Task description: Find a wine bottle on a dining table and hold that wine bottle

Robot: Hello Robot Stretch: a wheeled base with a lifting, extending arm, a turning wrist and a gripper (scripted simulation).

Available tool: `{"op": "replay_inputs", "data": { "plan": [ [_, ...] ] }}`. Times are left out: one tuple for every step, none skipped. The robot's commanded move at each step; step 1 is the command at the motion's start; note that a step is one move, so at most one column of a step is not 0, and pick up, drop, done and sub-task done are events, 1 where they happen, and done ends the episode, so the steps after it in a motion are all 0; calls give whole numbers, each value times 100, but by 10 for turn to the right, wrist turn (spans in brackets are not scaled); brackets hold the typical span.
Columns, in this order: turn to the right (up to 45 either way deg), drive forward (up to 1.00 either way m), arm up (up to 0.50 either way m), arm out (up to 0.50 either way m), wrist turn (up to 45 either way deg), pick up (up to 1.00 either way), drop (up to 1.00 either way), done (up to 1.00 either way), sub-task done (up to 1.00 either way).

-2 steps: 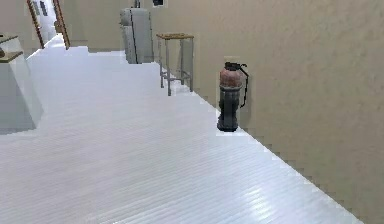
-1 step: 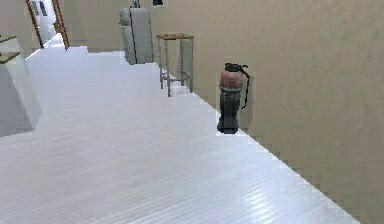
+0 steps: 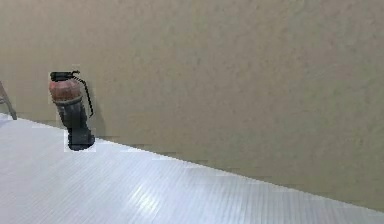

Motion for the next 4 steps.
{"op": "replay_inputs", "data": {
  "plan": [
    [450, 0, 0, 0, 0, 0, 0, 0, 0],
    [450, 0, 0, 0, 0, 0, 0, 0, 0],
    [450, 0, 0, 0, 0, 0, 0, 0, 0],
    [450, 0, 0, 0, 0, 0, 0, 0, 0]
  ]
}}
